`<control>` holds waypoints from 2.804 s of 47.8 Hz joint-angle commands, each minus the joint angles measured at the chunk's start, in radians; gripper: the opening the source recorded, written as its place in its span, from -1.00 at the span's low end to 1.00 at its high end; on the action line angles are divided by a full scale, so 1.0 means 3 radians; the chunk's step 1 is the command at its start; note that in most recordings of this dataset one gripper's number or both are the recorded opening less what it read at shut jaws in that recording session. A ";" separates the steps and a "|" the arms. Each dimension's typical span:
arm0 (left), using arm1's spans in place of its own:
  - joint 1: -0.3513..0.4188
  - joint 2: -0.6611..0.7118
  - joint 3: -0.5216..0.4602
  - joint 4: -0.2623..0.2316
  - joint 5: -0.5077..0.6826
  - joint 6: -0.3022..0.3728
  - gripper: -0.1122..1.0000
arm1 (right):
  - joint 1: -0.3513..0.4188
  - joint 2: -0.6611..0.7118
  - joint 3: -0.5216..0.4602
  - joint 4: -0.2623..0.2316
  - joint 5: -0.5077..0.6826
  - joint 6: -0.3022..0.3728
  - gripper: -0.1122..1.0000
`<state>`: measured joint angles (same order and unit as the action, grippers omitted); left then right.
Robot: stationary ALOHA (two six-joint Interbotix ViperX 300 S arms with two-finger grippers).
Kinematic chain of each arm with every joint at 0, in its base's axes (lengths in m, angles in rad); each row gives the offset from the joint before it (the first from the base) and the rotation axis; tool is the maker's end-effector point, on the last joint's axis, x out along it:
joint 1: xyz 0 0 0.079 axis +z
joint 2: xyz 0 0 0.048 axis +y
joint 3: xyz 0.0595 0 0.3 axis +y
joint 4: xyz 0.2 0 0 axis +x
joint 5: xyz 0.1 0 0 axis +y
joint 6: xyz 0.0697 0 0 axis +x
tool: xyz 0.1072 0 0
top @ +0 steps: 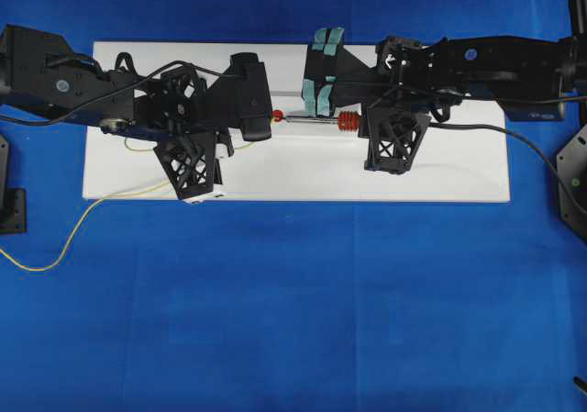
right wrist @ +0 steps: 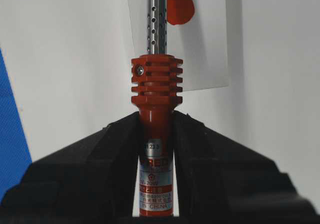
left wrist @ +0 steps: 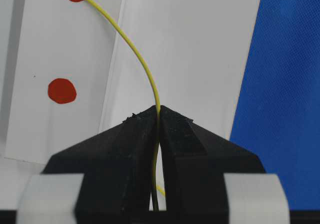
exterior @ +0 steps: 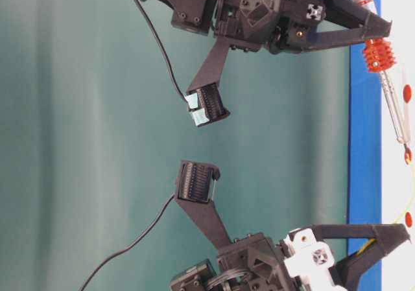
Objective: Touch the tip of the soldering iron to the tip of the solder at the mark.
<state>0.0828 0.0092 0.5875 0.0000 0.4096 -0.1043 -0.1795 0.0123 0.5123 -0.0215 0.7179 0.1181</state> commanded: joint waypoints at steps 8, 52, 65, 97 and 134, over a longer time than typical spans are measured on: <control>-0.0005 -0.0056 -0.0072 0.0005 -0.0005 0.0005 -0.79 | 0.0005 -0.0046 -0.0082 -0.0010 -0.0020 -0.0005 -0.68; -0.0005 -0.0046 -0.0102 0.0005 0.0000 0.0020 -0.79 | 0.0005 -0.0046 -0.0082 -0.0015 -0.0015 -0.0010 -0.68; 0.0026 -0.0041 -0.0102 0.0005 0.0000 0.0036 -0.79 | 0.0005 -0.0046 -0.0082 -0.0020 -0.0010 -0.0010 -0.68; 0.0061 -0.0041 -0.0102 0.0005 0.0000 0.0077 -0.79 | 0.0005 -0.0041 -0.0082 -0.0031 -0.0020 -0.0020 -0.68; 0.0046 -0.0240 -0.0102 0.0005 0.0169 0.0061 -0.79 | 0.0005 -0.0046 -0.0082 -0.0051 -0.0010 -0.0015 -0.68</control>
<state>0.0982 -0.0077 0.5798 0.0000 0.4433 -0.0844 -0.1795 0.0123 0.5123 -0.0353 0.7179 0.1135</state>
